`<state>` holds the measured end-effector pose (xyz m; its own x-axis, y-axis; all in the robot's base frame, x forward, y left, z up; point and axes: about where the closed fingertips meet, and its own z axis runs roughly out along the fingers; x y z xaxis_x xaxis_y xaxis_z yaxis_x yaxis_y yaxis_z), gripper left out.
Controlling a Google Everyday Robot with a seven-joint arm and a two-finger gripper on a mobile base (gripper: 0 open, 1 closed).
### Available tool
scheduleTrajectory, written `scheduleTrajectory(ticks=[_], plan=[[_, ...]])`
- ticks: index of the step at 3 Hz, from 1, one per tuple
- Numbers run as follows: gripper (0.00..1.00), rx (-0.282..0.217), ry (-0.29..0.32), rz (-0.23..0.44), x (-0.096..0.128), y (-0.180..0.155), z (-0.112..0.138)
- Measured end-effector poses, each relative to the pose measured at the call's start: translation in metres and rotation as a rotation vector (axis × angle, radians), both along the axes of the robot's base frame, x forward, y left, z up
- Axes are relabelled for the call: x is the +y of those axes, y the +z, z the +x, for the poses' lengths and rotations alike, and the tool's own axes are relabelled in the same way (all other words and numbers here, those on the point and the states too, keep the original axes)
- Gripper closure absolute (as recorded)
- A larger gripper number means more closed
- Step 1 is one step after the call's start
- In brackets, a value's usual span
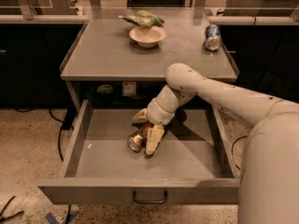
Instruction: Pick orange can from top drawer and place on counter
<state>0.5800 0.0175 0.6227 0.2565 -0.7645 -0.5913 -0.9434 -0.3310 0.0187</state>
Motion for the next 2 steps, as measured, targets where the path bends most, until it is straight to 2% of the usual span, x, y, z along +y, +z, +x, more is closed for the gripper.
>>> scheduleTrajectory(ticks=[1, 2], plan=[[0.47, 0.000, 0.000, 0.000, 0.0000, -0.0001, 0.0000], [0.72, 0.000, 0.000, 0.000, 0.0001, -0.0001, 0.0000]])
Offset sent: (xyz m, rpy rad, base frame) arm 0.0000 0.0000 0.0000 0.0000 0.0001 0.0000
